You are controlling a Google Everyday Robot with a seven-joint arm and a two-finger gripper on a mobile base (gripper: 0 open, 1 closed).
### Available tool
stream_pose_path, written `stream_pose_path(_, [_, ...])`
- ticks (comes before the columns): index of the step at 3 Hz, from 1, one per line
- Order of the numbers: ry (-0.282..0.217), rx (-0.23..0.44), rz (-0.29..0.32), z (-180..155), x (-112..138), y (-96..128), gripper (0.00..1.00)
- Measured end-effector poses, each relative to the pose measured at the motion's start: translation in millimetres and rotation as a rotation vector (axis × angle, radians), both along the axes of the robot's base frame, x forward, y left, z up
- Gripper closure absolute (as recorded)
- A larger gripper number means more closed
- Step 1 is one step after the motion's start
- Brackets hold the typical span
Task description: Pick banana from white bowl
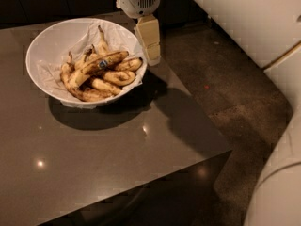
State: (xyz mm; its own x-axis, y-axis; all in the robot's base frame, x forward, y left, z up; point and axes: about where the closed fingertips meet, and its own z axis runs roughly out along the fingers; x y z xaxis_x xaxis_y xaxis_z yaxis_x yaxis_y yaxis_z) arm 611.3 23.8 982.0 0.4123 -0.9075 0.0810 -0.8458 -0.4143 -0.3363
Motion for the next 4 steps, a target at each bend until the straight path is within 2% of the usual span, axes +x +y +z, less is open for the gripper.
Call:
stream_pose_path(1, [0.005,-0.007,0.052,-3.2,10.5,14.6,0.0])
stream_pose_path(2, [0.029,-0.032,0.136,-12.0,26.1,52.3,0.12])
stream_pose_path(3, [0.051,-0.033,0.183,-22.6,37.4,80.6,0.11])
stream_pose_path(4, [0.088,-0.013,0.206,-34.5,40.3,100.5,0.15])
